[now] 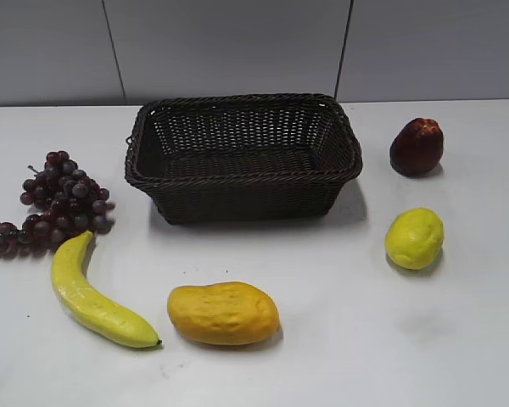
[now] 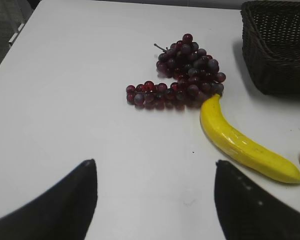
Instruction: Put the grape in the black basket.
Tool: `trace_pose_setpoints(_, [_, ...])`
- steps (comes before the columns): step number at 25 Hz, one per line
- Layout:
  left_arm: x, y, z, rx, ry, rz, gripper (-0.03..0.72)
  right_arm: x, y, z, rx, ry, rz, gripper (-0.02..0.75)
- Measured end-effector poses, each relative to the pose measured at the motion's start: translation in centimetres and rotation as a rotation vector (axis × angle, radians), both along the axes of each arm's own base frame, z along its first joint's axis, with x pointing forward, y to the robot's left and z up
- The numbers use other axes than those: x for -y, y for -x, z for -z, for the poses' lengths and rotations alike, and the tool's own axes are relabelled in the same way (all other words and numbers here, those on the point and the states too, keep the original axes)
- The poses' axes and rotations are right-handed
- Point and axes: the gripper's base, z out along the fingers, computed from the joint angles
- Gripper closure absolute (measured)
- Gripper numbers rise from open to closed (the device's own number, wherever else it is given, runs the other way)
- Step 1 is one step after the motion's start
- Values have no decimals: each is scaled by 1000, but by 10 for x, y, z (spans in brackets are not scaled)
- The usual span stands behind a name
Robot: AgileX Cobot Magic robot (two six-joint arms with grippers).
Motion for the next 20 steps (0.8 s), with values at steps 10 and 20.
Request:
trace_pose_setpoints(10, [0,0,0,0,0,0,140,0,0,0,0,0,0,150])
trace_pose_setpoints(20, [0,0,0,0,0,0,163,0,0,0,0,0,0,150])
